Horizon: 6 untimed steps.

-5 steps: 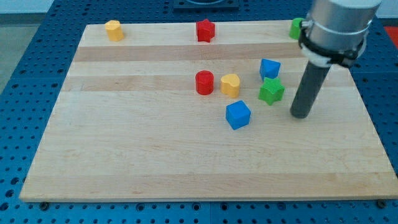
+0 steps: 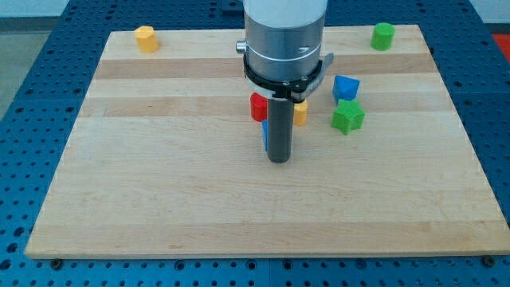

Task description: Push the blue cube vertically below the red circle

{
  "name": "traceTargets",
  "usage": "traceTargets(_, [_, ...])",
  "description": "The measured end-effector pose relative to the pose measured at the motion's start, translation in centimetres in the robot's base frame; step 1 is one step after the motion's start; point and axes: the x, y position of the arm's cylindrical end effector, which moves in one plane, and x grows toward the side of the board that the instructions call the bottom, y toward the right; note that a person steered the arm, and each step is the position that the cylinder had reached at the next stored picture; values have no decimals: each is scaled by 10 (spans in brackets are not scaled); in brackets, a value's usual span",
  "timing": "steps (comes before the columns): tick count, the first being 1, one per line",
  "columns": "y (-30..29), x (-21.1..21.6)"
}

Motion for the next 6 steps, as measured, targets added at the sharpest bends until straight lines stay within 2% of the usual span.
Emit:
traceTargets(2, [30,-10])
traceTargets(4, [27,-30])
traceTargets(6, [-27,-29])
